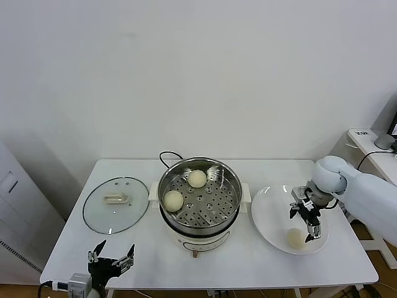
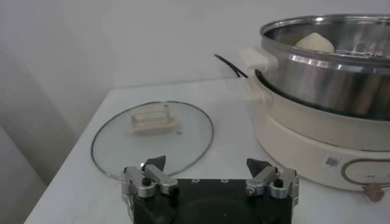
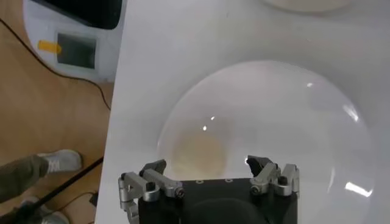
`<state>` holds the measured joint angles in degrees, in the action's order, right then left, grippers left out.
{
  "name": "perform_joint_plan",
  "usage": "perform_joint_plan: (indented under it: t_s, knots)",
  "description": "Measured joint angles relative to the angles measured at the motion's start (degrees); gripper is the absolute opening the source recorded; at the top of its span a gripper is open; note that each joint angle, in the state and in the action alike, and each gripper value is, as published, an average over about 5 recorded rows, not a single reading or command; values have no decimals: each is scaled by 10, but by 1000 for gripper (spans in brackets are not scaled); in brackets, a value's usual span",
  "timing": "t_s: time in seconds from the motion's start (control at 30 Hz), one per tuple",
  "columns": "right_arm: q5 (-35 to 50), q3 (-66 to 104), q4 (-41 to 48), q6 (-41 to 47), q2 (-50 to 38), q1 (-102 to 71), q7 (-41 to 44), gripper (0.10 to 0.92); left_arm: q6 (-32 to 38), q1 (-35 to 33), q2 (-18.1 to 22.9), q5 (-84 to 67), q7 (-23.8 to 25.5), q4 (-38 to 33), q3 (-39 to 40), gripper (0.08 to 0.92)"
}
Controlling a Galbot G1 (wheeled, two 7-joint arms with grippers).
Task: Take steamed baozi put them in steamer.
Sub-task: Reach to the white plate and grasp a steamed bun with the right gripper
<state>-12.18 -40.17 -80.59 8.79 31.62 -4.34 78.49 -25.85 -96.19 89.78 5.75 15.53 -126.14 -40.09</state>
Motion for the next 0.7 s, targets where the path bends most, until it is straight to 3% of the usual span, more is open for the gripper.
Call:
perform_joint_plan:
  t_s: [0.7]
  knots:
    - [-37, 68, 20, 15, 21, -90, -36, 823, 2, 0, 0, 2, 0, 10, 0, 823]
